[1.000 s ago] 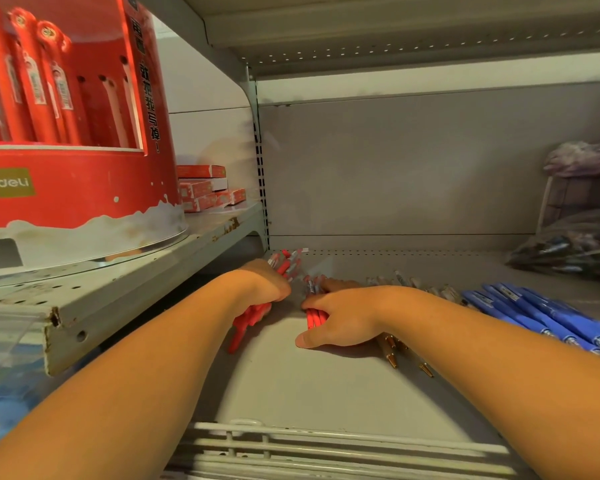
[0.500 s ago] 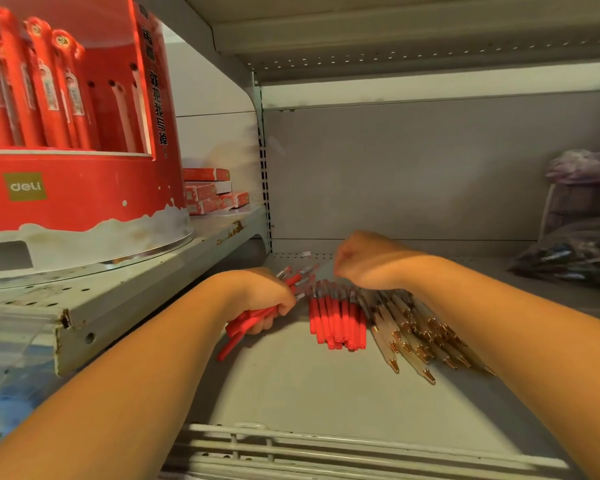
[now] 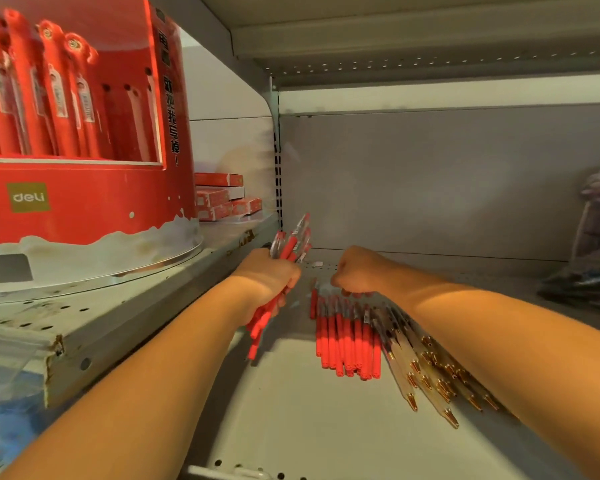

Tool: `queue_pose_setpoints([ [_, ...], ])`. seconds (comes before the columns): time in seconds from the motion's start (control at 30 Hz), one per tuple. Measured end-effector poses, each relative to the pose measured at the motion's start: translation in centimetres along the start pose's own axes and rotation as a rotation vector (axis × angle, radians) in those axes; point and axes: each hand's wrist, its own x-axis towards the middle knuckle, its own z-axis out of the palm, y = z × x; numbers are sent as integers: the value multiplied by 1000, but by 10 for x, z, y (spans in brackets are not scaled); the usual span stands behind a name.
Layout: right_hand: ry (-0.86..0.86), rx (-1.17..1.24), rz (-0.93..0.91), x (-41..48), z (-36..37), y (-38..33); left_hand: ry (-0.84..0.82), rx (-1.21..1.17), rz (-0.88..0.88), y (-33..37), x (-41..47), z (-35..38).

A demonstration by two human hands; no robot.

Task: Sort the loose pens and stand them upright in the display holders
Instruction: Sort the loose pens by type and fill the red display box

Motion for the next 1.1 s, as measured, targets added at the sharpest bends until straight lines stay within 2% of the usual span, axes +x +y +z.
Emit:
queue_pose_setpoints([
  [0.17,-39,-42,-13,24,27,-20,117,-105,61,-4,8,3],
  [0.3,-95,-154,42,36,38,-29,126,-143,86,-4,11,5],
  [0.37,-88,-137,56,43,42,-30,135,-153,93,-4,10,7],
  [0.53,-51,18,58,53,34,-38,167,-210,114,-2,6,7],
  [0.63,1,289,83,50,11,-38,169,-254,132,0,3,6],
  [0.77,-16,607,94,21,-20,-29,159,-378,162,9,-5,8],
  [0.87,-19,713,46,-14,-38,-15,82,-550,196,24,-18,15],
  [1.1,-10,876,12,-125,-83,46,-166,-698,251,71,-65,69],
])
